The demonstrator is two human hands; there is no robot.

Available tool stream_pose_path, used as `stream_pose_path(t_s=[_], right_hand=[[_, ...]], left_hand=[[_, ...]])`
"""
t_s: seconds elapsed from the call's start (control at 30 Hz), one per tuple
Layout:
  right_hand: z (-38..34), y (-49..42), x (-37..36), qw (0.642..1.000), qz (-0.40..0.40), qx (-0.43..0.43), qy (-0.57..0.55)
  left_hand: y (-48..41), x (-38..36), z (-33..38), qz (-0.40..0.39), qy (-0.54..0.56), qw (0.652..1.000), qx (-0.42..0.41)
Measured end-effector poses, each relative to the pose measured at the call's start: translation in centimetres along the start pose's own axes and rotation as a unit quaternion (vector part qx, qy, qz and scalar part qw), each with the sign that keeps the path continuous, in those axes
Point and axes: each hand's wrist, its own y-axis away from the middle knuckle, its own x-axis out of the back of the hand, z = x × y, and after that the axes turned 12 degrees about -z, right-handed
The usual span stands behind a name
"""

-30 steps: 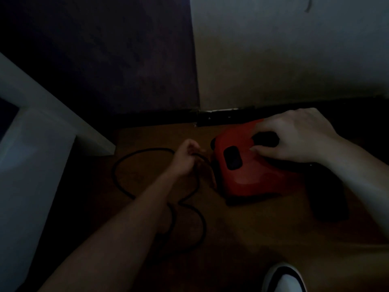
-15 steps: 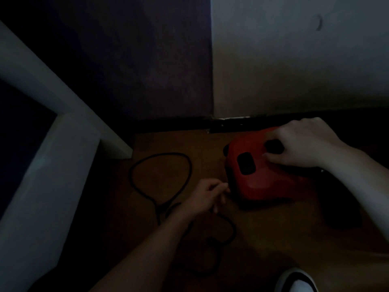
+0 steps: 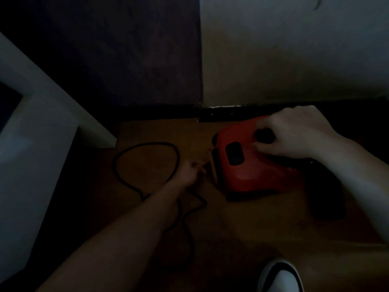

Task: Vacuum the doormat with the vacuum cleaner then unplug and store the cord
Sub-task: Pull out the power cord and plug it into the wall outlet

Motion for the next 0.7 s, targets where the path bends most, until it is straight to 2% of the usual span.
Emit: stream_pose_path(t_s=[0.1, 0.2, 0.3, 0.5, 0.63, 0.7], right_hand=[[0.0, 0.0, 0.2, 1.000, -0.003, 0.000, -0.001], [0.1, 0.0, 0.1, 1.000, -0.011, -0.004, 0.002], [0.0, -0.1, 0.1, 1.000, -0.009, -0.005, -0.003], [-0.3, -0.2, 0.7, 0.998, -0.054, -0.018, -0.008], [-2.7, -1.0, 0.5, 0.998, -0.016, 0.058, 0.000], [-5.0, -1.8, 0.2, 0.989, -0.006, 0.123, -0.082]], left_hand=[[-0.6, 2.9, 1.6, 0.043, -0.052, 0.998, -0.017], [-0.3, 4.4, 3.9, 0.020, -0.028, 0.996, -0.082], [1.7, 5.1, 5.9, -0.021, 0.011, 0.991, -0.129], [6.9, 6.9, 4.7, -0.142, -0.020, 0.975, -0.170], [9.6, 6.2, 2.8, -0.132, 0.000, 0.977, -0.165], [10.4, 5.5, 1.2, -0.137, 0.016, 0.977, -0.163]])
